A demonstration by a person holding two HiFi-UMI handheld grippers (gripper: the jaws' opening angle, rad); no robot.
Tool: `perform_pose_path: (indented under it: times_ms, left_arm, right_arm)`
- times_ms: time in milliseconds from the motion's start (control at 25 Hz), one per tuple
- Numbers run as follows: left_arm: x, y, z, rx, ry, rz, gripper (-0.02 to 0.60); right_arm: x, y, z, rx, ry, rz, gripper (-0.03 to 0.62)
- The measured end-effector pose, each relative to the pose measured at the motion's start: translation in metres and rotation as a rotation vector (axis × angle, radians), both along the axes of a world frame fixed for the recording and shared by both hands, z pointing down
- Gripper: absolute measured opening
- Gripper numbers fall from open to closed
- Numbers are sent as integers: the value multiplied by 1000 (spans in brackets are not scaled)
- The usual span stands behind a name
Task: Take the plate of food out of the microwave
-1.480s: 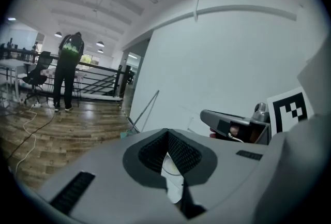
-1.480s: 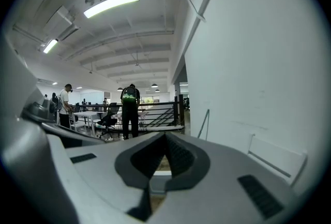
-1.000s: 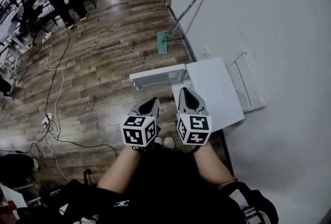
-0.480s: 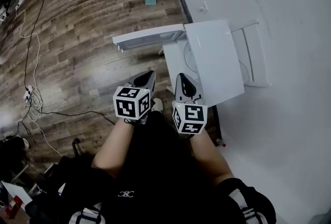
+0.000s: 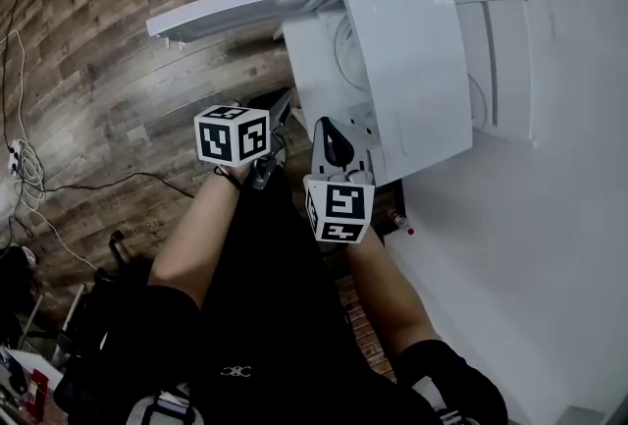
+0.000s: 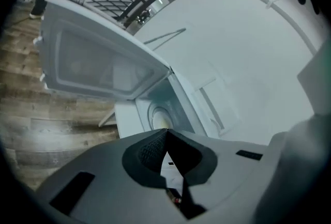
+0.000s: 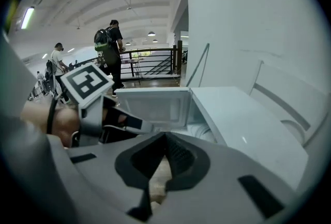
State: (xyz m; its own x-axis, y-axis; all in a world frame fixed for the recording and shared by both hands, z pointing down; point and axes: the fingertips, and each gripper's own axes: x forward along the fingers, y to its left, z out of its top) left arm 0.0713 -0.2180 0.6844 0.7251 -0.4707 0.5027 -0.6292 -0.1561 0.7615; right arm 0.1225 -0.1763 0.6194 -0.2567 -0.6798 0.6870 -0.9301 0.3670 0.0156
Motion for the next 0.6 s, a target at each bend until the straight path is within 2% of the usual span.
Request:
perform_pose_path:
  times_ms: [320, 360, 400, 520, 600]
  left_arm:
    - [73, -18, 79, -93, 101, 71, -3]
    - [83, -19, 86, -102, 112, 80, 60]
    - [92, -19, 94, -113, 114, 88, 92]
    - [113, -23, 117, -144, 85, 97, 109]
    - [126, -27, 134, -164, 54, 98, 157]
  right_arm:
    - [57, 37, 37, -87, 20, 120, 13]
    - [63, 42, 39, -95, 21, 132, 14]
    - [67, 46, 40, -100, 22, 141, 14]
    - [74, 55, 38, -105, 23, 146, 13]
    - [75, 62, 36, -104, 21, 139, 14]
